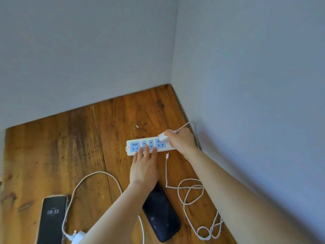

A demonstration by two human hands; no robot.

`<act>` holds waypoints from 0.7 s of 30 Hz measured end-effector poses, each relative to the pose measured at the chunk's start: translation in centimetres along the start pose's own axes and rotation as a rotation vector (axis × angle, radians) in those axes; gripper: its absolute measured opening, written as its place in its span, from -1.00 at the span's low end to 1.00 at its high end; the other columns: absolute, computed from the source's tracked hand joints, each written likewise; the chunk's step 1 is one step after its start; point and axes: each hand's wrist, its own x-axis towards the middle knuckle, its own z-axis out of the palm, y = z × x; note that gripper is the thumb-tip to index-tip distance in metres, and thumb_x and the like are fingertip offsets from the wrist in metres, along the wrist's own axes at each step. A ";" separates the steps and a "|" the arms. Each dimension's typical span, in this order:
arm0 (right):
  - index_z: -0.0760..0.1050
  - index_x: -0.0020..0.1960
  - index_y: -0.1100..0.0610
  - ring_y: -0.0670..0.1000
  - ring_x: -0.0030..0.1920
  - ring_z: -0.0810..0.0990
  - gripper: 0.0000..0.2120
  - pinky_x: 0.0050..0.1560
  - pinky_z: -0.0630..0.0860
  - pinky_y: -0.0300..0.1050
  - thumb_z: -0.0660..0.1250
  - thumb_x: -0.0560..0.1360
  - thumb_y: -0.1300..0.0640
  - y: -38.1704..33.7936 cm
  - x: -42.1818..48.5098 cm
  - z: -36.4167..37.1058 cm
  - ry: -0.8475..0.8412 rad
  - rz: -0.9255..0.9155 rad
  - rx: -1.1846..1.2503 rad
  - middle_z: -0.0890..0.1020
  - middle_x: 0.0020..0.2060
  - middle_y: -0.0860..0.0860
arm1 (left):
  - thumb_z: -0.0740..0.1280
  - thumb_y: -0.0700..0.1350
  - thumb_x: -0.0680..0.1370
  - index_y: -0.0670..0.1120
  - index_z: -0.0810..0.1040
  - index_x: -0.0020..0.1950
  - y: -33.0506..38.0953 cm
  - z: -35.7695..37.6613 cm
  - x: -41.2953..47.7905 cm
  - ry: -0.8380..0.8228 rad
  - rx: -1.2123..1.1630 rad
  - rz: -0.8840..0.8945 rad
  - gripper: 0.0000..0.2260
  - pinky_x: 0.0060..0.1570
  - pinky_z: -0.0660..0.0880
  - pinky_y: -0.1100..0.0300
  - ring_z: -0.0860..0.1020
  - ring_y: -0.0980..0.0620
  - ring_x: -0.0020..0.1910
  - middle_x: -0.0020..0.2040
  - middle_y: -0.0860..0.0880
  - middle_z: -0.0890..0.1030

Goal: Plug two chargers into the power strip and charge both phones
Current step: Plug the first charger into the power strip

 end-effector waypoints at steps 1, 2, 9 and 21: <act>0.46 -0.13 0.07 -0.09 -0.37 0.58 -0.82 -0.43 0.42 -0.33 0.36 0.42 -0.02 -0.2 0.2 0.0 0.003 0.005 -0.038 0.55 -0.33 -0.08 | 0.18 -0.14 0.60 -0.02 -0.11 0.57 -0.1 -0.2 0.1 -0.005 -0.011 0.000 -0.37 0.50 -0.03 -0.04 -0.07 -0.18 0.55 0.59 -0.14 -0.03; 0.43 -0.18 0.04 -0.08 -0.38 0.57 -0.82 -0.45 0.39 -0.33 0.37 0.42 -0.03 -0.5 0.3 0.1 0.006 0.009 -0.075 0.53 -0.35 -0.09 | 0.18 -0.13 0.60 -0.01 -0.10 0.57 -0.1 -0.3 0.1 -0.010 -0.021 0.000 -0.37 0.49 -0.02 -0.03 -0.06 -0.18 0.55 0.59 -0.13 -0.03; 0.39 -0.21 0.01 -0.08 -0.41 0.55 -0.72 -0.46 0.38 -0.32 0.43 0.37 -0.11 -1.6 1.1 -0.1 -0.023 -0.072 -0.335 0.49 -0.36 -0.10 | 0.21 0.03 0.58 0.06 -0.14 0.57 -1.1 -0.1 -0.1 -0.038 -0.053 0.039 -0.32 0.48 0.02 -0.04 -0.11 -0.16 0.55 0.59 -0.08 -0.07; 0.42 -0.12 0.10 -0.06 -0.46 0.47 -0.66 -0.49 0.32 -0.31 0.48 0.38 -0.10 -2.8 -0.2 2.1 0.042 -0.144 -0.546 0.51 -0.31 -0.02 | 0.22 0.10 0.56 0.06 -0.12 0.57 -1.6 0.2 0.0 -0.056 -0.026 0.060 -0.30 0.47 0.04 -0.08 -0.14 -0.22 0.54 0.59 -0.08 -0.05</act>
